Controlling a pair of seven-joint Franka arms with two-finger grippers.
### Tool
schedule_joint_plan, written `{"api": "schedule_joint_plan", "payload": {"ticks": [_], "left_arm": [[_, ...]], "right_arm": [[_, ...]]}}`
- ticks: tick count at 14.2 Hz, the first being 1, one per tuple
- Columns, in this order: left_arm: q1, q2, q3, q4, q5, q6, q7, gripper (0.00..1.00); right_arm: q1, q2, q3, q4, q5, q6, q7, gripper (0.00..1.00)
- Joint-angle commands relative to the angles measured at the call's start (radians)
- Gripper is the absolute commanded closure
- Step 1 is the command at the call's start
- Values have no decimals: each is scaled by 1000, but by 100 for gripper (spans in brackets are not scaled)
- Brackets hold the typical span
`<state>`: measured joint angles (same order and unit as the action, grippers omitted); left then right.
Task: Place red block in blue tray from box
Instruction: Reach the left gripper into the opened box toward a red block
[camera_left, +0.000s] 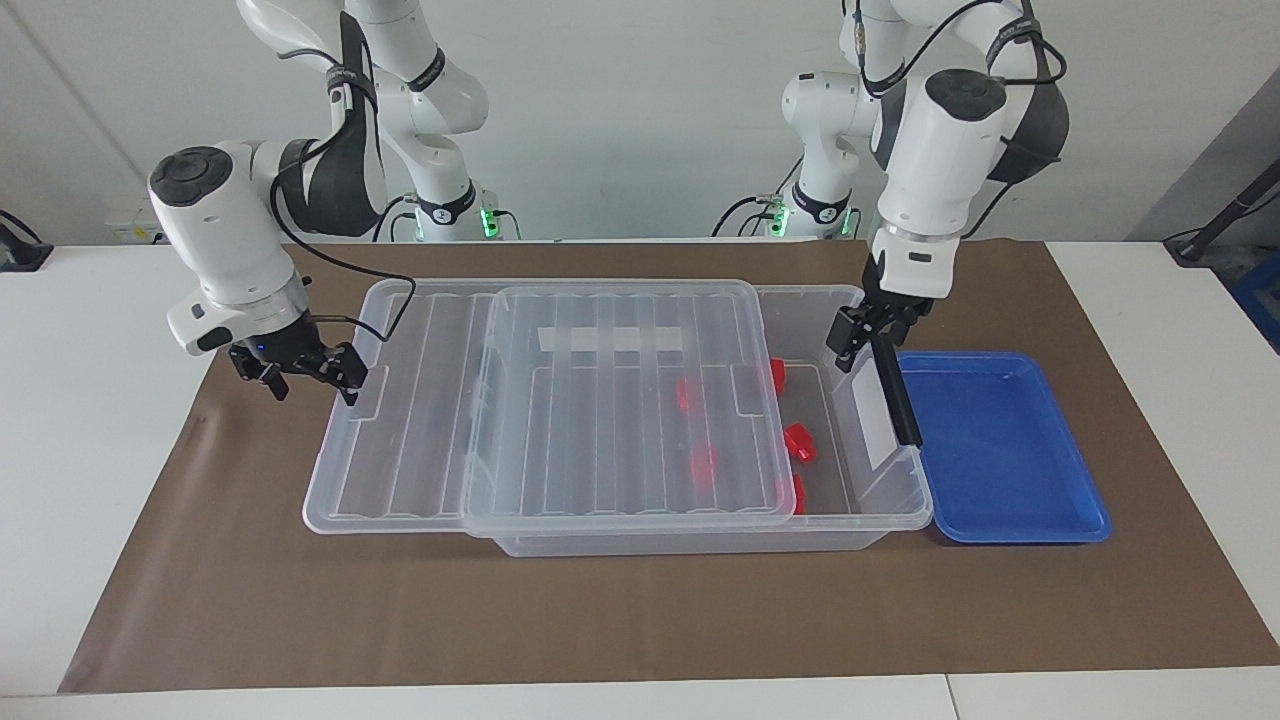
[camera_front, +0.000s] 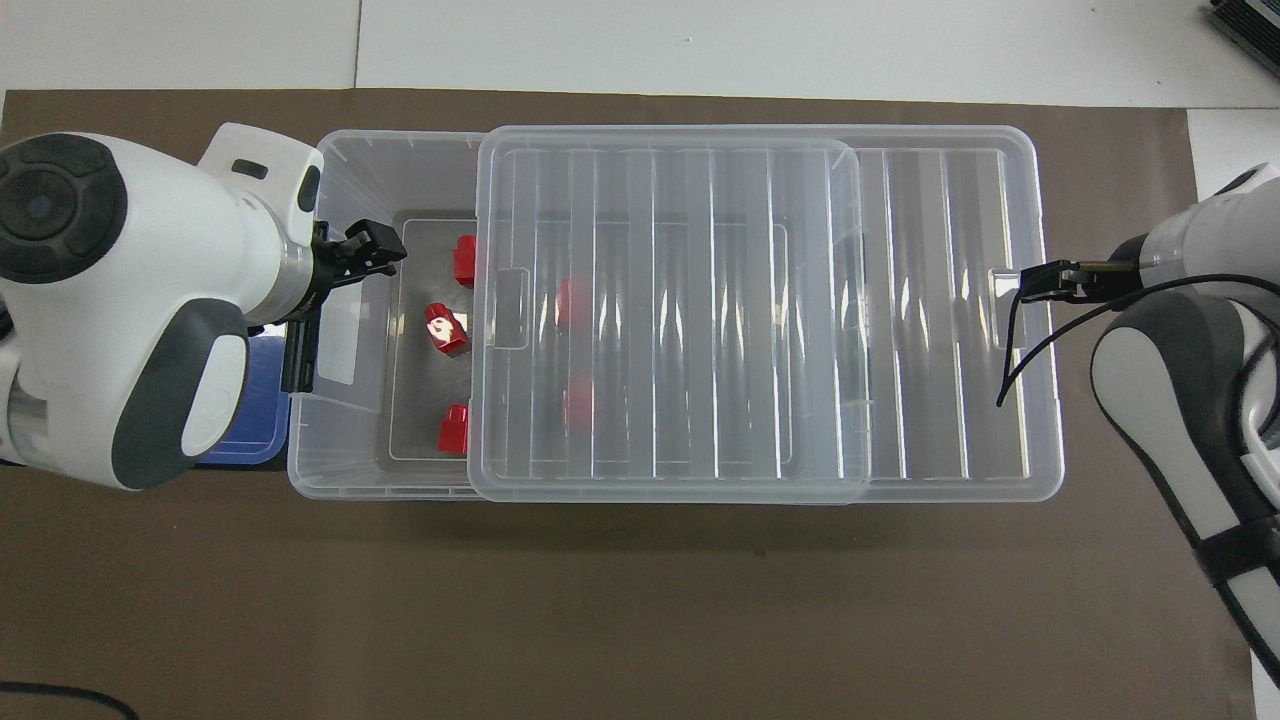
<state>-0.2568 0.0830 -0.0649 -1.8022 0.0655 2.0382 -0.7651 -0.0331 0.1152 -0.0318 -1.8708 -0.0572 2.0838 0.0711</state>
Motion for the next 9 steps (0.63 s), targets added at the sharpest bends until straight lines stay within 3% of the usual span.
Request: {"api": "schedule_joint_plan", "payload": {"ticks": [1, 9], "left_arm": [[-15, -2, 14, -64, 20, 78, -23, 0], [-21, 3, 16, -190, 22, 244, -65, 0]], "right_arm": [[-25, -12, 1, -7, -26, -14, -25, 0], [-57, -12, 1, -7, -29, -25, -47, 0]]}}
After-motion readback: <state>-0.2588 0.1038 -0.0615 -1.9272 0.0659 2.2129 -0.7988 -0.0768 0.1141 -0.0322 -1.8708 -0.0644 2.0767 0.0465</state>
